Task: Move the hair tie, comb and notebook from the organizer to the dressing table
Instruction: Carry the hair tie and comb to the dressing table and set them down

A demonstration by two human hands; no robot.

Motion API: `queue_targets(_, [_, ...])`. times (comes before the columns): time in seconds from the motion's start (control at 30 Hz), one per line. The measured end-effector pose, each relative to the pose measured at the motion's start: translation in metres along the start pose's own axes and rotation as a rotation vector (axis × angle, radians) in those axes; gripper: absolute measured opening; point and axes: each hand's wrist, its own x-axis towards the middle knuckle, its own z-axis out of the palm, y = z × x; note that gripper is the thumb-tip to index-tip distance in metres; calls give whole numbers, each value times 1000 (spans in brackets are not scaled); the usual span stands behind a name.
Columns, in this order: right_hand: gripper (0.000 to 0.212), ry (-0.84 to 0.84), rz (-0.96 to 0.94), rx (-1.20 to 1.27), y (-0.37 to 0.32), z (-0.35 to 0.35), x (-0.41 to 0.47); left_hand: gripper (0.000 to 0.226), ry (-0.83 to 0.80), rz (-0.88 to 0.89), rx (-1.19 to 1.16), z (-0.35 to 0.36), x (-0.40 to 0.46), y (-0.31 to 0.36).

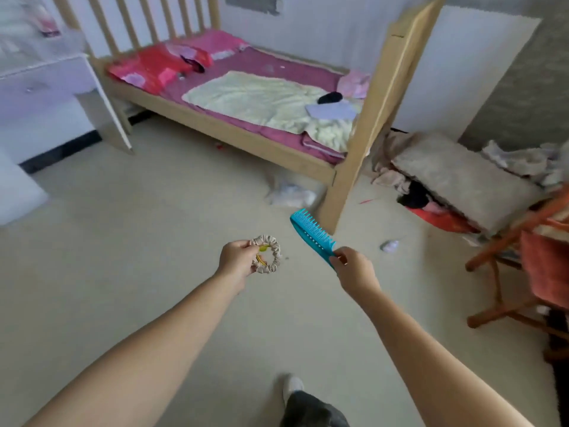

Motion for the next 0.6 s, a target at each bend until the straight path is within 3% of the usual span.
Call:
queue_targets(0.13, [17,-159,-157,-34,-78,53,91,6,197,-28,-116,-62,66,26])
queue_targets(0.33, [18,-397,-341,-75,-206,166,183,9,518,-150,-370,-190,137,39])
queue_targets(0.47, [20,-504,-430,-117,-300,254,231,15,613,-134,-492,-275,201,57])
queue_targets(0.6, [21,-574,-352,-70,-392,318,277,7,610,-197,-580,-346,273,98])
